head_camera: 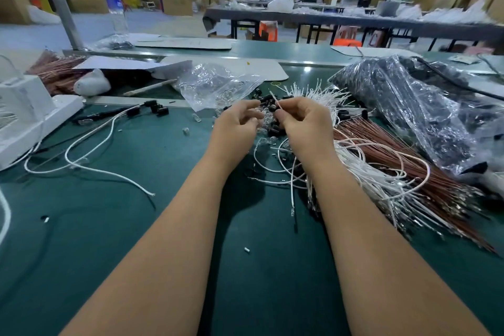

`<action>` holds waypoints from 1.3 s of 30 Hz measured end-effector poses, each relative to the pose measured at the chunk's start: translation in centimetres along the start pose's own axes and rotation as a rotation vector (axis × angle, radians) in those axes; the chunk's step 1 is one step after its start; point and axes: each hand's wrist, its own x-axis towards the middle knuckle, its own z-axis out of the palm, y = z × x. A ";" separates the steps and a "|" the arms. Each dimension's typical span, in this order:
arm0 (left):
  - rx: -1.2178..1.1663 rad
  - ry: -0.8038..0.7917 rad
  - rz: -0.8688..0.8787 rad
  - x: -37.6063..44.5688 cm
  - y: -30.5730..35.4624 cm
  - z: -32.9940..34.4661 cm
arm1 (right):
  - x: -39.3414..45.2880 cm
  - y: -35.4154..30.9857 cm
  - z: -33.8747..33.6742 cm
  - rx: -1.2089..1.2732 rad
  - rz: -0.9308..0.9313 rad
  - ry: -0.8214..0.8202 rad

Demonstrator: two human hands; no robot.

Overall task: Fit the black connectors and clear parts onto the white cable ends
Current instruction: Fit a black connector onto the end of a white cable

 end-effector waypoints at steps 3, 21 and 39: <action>-0.269 -0.013 -0.078 0.1 0.3 0.1 | -0.6 -0.3 0.8 0.113 -0.026 -0.101; -0.890 0.028 -0.247 0.6 -0.6 -1.2 | -0.8 0.0 0.9 -0.099 -0.103 -0.024; -0.700 0.105 -0.227 0.3 -0.7 -0.9 | -1.3 -0.1 1.3 -0.393 -0.248 -0.071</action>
